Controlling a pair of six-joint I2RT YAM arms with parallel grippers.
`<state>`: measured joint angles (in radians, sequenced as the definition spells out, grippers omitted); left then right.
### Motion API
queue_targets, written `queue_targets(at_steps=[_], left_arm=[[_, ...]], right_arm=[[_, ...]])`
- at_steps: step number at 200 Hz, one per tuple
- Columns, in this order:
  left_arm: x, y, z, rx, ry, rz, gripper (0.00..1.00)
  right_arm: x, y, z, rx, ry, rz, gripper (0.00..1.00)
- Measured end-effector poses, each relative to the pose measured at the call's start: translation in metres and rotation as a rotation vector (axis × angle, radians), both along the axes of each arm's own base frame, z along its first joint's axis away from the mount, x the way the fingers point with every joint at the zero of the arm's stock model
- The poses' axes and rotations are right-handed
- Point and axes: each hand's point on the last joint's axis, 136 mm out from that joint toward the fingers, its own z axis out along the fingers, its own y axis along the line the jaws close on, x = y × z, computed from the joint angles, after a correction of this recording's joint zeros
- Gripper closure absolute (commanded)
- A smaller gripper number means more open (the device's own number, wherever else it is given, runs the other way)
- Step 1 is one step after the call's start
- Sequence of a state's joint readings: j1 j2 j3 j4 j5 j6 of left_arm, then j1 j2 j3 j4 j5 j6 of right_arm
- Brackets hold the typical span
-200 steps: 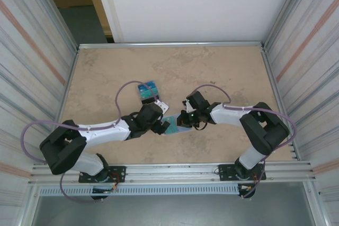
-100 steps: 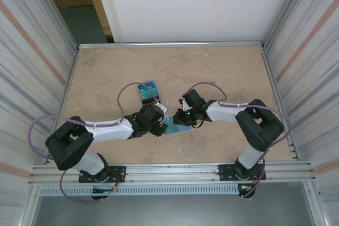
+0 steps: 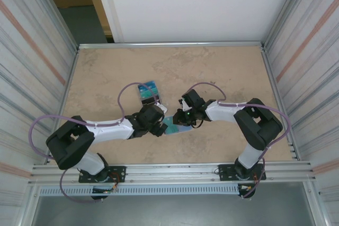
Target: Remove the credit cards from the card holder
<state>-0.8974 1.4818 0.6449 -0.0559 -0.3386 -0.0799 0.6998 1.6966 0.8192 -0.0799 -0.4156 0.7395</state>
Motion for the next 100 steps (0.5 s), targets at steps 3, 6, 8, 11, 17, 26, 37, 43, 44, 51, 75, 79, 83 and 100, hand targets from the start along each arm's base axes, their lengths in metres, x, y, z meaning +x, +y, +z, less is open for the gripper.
queue_targets(at_steps=[3,6,8,11,17,26,37,43,44,51,75,79,83,100], left_arm=[[0.0000,0.0000,-0.0001,0.000,0.000,0.000,0.01],[-0.0001,0.0001,-0.0004,0.001,0.001,0.000,0.01],[-0.0001,0.0001,-0.0004,0.001,0.001,0.000,0.01],[-0.0001,0.0001,-0.0004,0.001,0.001,0.000,0.01],[-0.0001,0.0001,-0.0004,0.001,0.001,0.000,0.01],[0.0000,0.0000,-0.0002,0.001,0.000,0.000,0.01],[0.0000,0.0000,-0.0002,0.001,0.000,0.000,0.01],[0.0000,0.0000,-0.0002,0.001,0.000,0.000,0.01],[0.0000,0.0000,-0.0004,0.001,0.001,0.000,0.01],[0.0001,-0.0001,-0.0002,0.001,0.000,0.000,0.01],[0.0001,0.0000,-0.0012,0.003,0.002,0.000,0.01],[0.0003,-0.0003,-0.0010,0.003,0.002,0.000,0.01],[0.0003,-0.0003,-0.0011,0.003,0.002,0.000,0.01],[0.0006,-0.0002,-0.0010,0.004,0.001,0.001,0.01]], right_arm=[[-0.0001,0.0000,-0.0003,0.000,0.001,0.000,0.82],[0.0000,0.0000,-0.0004,0.000,0.001,0.000,0.82],[0.0002,-0.0002,-0.0004,0.000,0.001,-0.001,0.82],[0.0003,-0.0003,-0.0004,0.000,0.001,-0.001,0.82],[0.0004,-0.0003,-0.0006,0.000,0.001,-0.001,0.82],[0.0004,-0.0003,-0.0006,0.000,0.001,-0.001,0.82],[0.0005,-0.0002,-0.0007,0.000,0.001,-0.001,0.82],[0.0006,-0.0002,-0.0007,0.000,0.001,-0.001,0.82],[0.0005,-0.0002,-0.0008,0.000,0.001,-0.002,0.82],[0.0006,-0.0002,-0.0007,0.000,0.001,-0.001,0.82],[0.0007,-0.0001,-0.0007,0.000,0.000,-0.002,0.82],[0.0007,-0.0001,-0.0007,0.000,0.000,-0.002,0.82],[0.0007,-0.0001,-0.0007,0.000,0.000,-0.002,0.82],[0.0004,-0.0005,-0.0012,0.000,0.001,-0.002,0.82]])
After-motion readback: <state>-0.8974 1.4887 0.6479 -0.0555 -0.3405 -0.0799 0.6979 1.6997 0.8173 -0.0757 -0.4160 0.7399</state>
